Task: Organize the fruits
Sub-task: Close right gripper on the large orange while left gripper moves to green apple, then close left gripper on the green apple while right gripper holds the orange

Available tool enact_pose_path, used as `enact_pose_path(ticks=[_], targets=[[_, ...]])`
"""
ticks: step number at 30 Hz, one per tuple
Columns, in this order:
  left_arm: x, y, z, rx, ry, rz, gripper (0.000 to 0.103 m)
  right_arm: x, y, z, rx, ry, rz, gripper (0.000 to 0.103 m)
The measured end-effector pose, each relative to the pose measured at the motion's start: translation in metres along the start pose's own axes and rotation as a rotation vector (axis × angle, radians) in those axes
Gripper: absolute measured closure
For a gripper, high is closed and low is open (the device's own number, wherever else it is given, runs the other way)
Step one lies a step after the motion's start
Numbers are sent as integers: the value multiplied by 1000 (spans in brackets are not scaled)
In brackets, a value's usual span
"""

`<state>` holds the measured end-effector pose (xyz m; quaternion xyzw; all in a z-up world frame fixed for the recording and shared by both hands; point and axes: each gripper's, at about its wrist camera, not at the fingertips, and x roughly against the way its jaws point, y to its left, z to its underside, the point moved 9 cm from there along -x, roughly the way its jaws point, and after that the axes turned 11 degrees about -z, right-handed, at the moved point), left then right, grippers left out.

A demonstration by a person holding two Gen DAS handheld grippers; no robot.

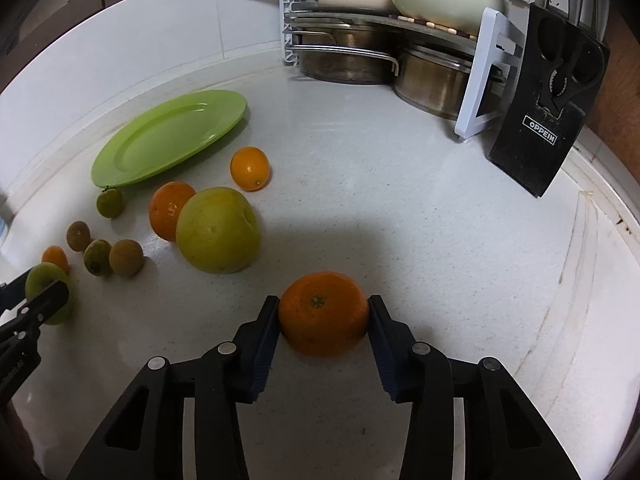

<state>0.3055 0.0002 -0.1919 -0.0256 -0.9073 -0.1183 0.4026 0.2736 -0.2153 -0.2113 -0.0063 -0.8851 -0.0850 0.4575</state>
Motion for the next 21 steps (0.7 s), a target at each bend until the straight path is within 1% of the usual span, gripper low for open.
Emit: enact_pose_path(ticks=[5,11,12,13,14,15,16,18,20,21], targets=[[1,0,-1,-10,-3,25,54,8,6,-1,2,-11,-5,59],[16,5,-9,-22,-44,57,55,27,21,-7,9,-42,-26,59],[18,6,-9,-22,-48,65,57,31,24,-9,11,-49,-32,59],[23,8,-11,-21,-61,80,66,33,27,-11,13,-56,-36,59],[26,9,-12,-22,-72,86,72,37,31,-13,17,-64,-40,59],[30,11,-16,-25,-91,83,74,40,35,-15,20,-77,-45,59],[35,13,-20,-28,-119,88,76,43,38,-16,23,-85,-50,59],[39,14,-25,-42,-143,97,77,47,45,-20,26,-103,-65,59],[37,13,-24,-46,-135,139,77,48,50,-20,24,-107,-74,59],[35,13,-23,-40,-128,144,77,48,52,-19,23,-105,-82,59]])
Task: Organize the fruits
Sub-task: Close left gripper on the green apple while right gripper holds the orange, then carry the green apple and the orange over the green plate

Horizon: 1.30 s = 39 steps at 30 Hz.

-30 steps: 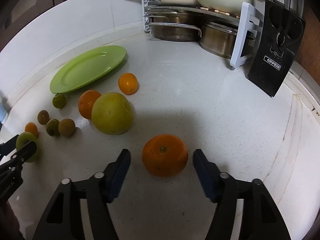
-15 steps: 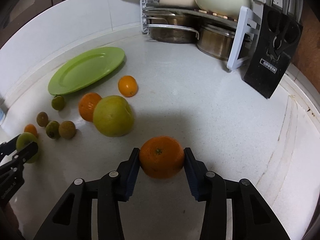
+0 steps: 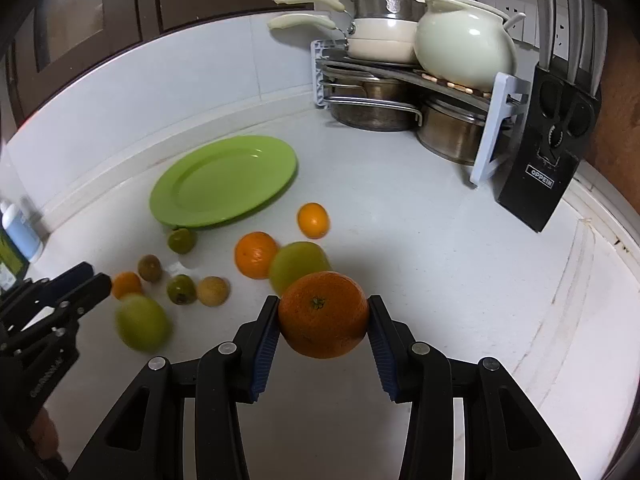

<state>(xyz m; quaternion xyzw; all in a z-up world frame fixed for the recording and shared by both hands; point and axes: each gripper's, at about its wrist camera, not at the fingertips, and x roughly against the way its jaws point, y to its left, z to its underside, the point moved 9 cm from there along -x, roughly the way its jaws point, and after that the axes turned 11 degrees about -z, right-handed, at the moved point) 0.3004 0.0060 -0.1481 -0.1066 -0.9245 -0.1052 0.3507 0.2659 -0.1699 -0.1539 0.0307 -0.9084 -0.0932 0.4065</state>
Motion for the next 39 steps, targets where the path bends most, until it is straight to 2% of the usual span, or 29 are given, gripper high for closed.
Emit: enact_pose_path(ticks=[3,5,8,10,13,24,30,33,34,39], targets=[[-10,2,13,13,46,3,77,-4,7,4,8,17,-17,59],[-14,-2,23,43,83,54,78,-6,13,7,22,24,-25,59],[-8,-9,23,42,60,77,74,-14,19,16,15,52,-67,59],[-4,-12,21,52,50,105,55,-18,20,21,4,65,-92,59],[1,-17,19,48,44,120,46,-20,18,23,-3,73,-105,59],[-3,-74,17,-9,88,265,46,-22,-7,36,-28,114,-91,59],[-18,-97,11,-41,94,268,46,-15,-31,44,-69,113,-65,59],[-27,-104,11,-50,108,263,48,-13,-38,44,-77,110,-57,59],[-29,-106,12,-58,113,257,53,-12,-39,44,-77,109,-56,59],[-31,-108,15,-66,116,240,54,-9,-42,45,-70,107,-55,59]])
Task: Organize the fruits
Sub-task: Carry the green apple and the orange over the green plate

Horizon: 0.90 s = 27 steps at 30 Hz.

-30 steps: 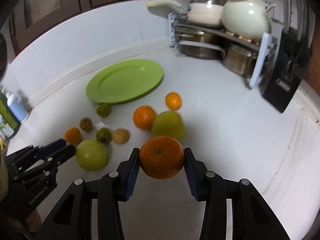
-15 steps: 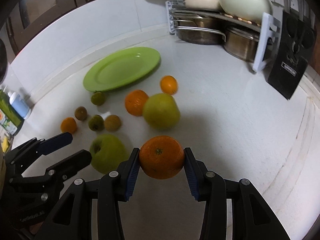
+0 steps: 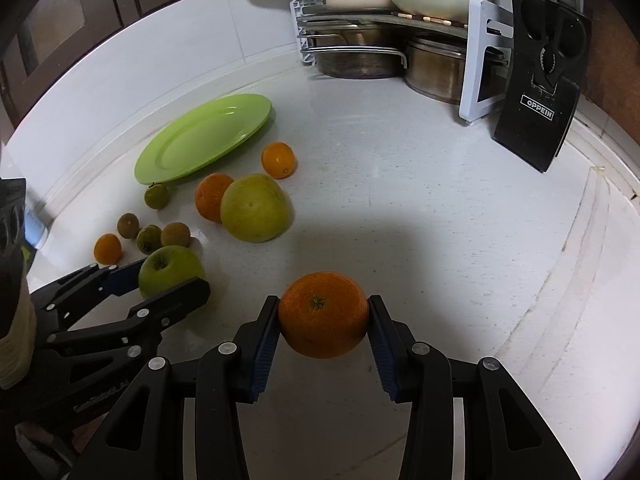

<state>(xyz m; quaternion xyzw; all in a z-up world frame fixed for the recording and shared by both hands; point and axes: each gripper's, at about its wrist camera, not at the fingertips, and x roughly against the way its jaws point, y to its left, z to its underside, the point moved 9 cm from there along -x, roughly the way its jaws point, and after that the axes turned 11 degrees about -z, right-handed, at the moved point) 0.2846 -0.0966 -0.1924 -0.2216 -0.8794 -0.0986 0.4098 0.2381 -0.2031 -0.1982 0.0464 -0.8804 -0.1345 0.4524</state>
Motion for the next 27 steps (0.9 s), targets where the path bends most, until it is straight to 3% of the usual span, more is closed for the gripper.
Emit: enact_pose_path(ticks=[14,27], targets=[[32,16,-7,42,-41,-61,55,12,26,-17,67,-44,-58,59],[43,66,-49,69,-106,-167,55,-2,68,-80,186,-97,-162,59]])
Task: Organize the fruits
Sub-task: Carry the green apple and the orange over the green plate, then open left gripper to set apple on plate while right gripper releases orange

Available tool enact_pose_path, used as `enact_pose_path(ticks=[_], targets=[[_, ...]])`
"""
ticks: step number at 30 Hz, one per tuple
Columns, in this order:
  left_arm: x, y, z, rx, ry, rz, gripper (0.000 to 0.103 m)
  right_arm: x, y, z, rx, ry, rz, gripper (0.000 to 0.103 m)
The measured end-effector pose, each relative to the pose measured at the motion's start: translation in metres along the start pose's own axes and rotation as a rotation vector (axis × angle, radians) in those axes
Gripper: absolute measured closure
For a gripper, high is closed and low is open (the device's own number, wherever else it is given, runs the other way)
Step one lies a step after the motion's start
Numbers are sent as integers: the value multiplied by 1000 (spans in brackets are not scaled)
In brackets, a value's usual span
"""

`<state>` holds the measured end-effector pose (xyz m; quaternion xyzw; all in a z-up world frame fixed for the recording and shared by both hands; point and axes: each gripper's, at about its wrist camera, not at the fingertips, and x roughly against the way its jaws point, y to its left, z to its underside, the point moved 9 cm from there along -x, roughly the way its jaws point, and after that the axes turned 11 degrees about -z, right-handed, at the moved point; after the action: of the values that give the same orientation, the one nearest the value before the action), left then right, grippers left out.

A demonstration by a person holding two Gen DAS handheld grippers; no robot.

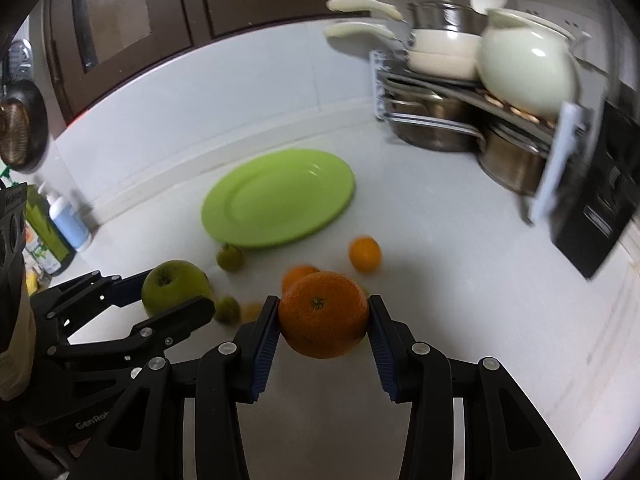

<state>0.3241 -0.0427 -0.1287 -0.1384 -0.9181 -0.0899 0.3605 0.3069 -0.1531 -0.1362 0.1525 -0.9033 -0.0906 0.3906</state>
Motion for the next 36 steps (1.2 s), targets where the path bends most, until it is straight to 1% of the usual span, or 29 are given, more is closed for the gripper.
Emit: enact_pose_path(ticks=[3,9,11,16,19,23,27,32,36], targets=[[-5,13,-15,-2,-15,-28,55,-12,1,-22,42,-2,-18,59],[-18,34,-41,3,-27,-65,55,-37,3,-58,112,22,-44,59],[-25,41,-50,11,-23,-76,55,-46,4,-68,132,37,-55,59],[-48,55,-68,28,4,-76,55,-76,4,-93,185,91,-92,59],[-61,63,-75,25,14,-83,55,-91,4,-106,220,112,-91,59],[-80,73,-80,25,34,-89,55,-110,3,-118,261,135,-86,59],[-101,83,-79,30,80,-76,55,-128,0,-125,280,158,-81,59],[-126,87,-75,19,134,-62,55,-149,-3,-121,286,209,-87,59],[-141,84,-72,5,161,-49,55,-160,-7,-114,287,241,-86,59]])
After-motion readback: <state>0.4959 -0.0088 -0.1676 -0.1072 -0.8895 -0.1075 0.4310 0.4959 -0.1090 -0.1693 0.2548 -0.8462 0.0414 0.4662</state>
